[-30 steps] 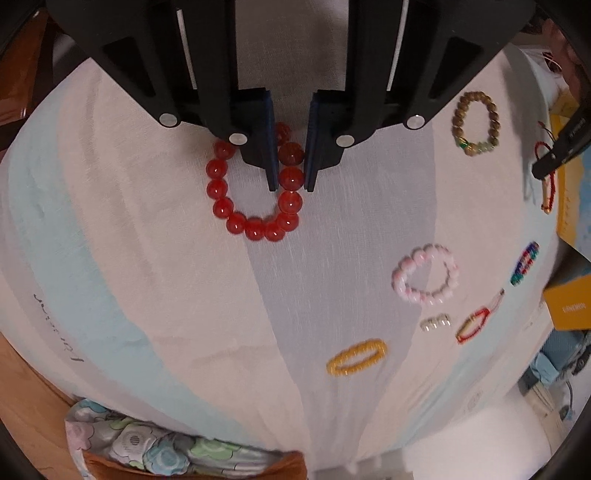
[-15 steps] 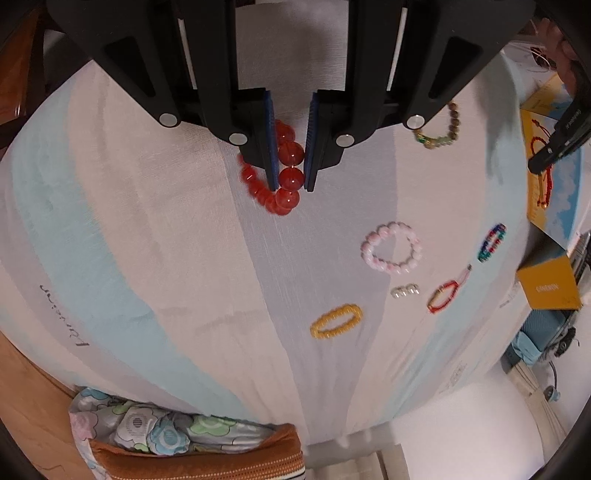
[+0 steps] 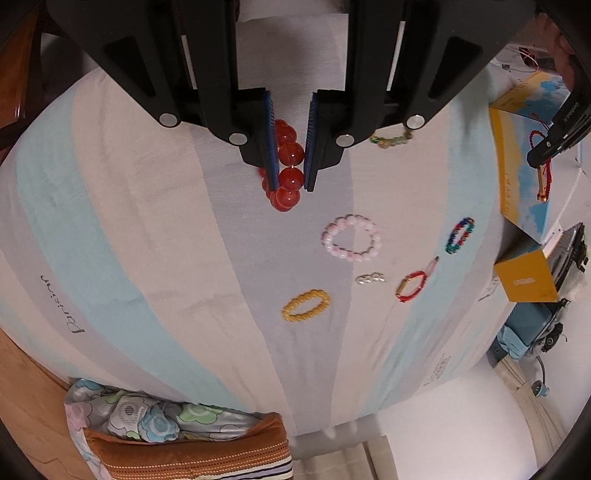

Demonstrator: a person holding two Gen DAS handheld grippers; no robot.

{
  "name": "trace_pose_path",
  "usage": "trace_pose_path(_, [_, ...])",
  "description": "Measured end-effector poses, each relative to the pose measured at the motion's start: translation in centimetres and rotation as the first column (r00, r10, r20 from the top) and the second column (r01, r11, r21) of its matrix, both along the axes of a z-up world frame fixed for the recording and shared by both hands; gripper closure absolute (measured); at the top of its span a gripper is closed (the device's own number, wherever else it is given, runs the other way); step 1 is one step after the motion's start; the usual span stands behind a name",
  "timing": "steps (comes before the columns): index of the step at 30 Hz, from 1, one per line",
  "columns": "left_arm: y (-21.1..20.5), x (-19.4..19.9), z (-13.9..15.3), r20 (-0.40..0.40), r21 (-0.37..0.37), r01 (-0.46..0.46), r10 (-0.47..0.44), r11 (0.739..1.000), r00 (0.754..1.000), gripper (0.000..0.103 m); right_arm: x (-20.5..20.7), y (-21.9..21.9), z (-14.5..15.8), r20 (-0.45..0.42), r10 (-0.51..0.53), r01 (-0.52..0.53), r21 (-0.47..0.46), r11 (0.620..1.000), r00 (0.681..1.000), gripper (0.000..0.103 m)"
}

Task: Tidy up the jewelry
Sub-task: 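Carry both held bracelets over the open white box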

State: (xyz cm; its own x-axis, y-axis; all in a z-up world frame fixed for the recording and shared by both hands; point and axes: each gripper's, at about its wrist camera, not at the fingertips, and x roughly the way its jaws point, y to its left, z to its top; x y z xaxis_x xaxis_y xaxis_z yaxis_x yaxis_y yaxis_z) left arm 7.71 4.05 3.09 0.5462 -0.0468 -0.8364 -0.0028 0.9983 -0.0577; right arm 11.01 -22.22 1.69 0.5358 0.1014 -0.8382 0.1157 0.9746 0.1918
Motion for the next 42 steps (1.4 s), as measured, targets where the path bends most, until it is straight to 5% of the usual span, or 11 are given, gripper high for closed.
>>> trace_pose_path(24, [12.8, -5.8, 6.3, 0.069, 0.025, -0.193, 0.191, 0.981, 0.979, 0.096, -0.4, 15.3, 9.1, 0.105, 0.193, -0.186, -0.08, 0.979, 0.976, 0.09])
trace_pose_path(42, [23.7, -10.8, 6.1, 0.053, 0.036, -0.363, 0.361, 0.931, 0.931, 0.096, -1.2, 31.4, 11.2, 0.153, 0.419, -0.41, -0.083, 0.908, 0.895, 0.09])
